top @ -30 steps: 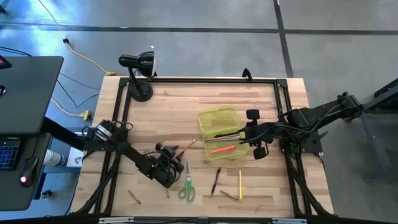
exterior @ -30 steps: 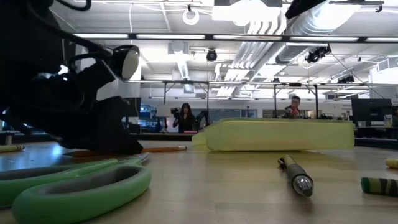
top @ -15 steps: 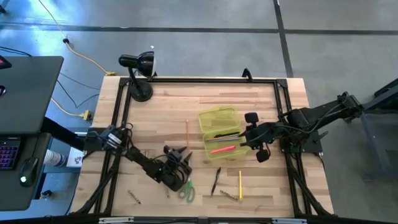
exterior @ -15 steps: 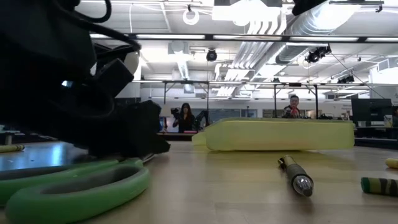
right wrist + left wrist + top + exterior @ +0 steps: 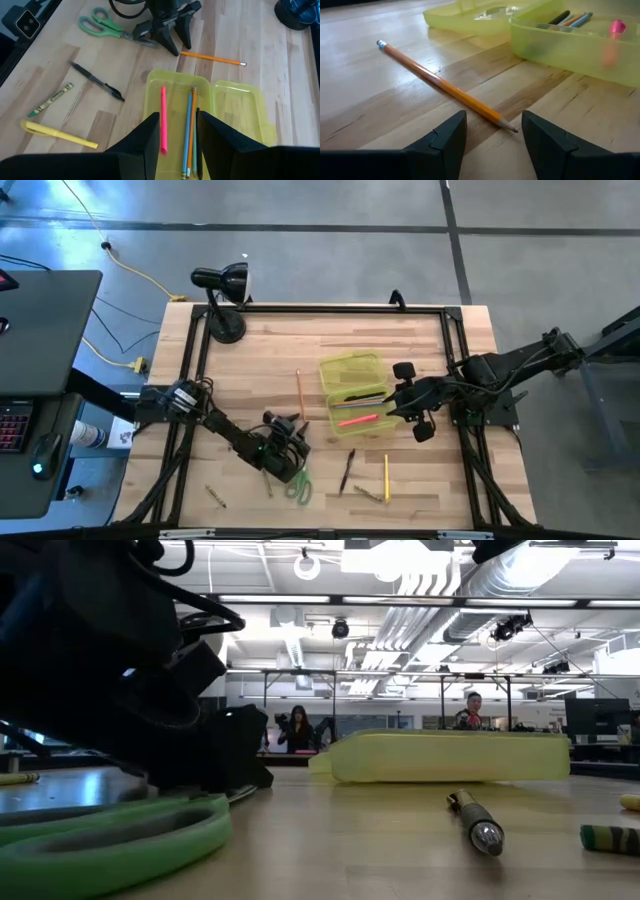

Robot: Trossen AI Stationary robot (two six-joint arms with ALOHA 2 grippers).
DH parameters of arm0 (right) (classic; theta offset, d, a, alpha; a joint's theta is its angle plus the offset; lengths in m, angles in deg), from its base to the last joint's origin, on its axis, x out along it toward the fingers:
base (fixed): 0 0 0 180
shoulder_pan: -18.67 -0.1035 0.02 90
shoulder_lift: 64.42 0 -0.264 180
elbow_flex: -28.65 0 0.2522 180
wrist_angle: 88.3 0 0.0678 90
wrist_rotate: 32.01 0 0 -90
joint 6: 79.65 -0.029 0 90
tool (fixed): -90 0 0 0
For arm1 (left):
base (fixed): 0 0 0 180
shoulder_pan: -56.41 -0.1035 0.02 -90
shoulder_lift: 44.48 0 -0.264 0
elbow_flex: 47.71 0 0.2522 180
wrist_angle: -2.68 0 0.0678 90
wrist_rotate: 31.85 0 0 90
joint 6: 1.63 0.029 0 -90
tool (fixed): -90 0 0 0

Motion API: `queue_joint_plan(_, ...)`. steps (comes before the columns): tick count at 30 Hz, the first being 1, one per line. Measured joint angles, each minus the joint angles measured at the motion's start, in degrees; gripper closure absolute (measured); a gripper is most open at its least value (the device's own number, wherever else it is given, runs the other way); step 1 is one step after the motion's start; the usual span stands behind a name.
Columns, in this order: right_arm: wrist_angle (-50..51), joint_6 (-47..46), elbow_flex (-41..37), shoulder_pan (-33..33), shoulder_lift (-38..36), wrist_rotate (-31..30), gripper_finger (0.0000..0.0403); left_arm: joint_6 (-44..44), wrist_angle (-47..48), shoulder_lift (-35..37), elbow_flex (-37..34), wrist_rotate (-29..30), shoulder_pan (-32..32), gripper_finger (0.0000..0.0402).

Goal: Pick & place school supplies into a supply box
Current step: Put the orange pencil into the yellow supply box

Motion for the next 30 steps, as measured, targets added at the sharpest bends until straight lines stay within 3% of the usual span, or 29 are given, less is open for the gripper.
queue_joint_plan(14, 0.02, -0.27, 0.0, 0.0, 0.0, 2.3, 0.029, -5.42, 12.32, 3.25, 0.19, -7.0, -0.58, 0.0179)
queue_joint_plan(21, 1.11, -0.27, 0.02, 0.0, 0.0, 2.32, 0.029, -14.18, 22.38, 4.66, 0.19, -9.33, -0.31, 0.0188)
queue_joint_plan(30, 1.43, -0.29, 0.02, 0.0, 0.0, 2.32, 0.029, -23.4, 32.23, 4.57, 0.03, -5.32, 1.92, 0.0238)
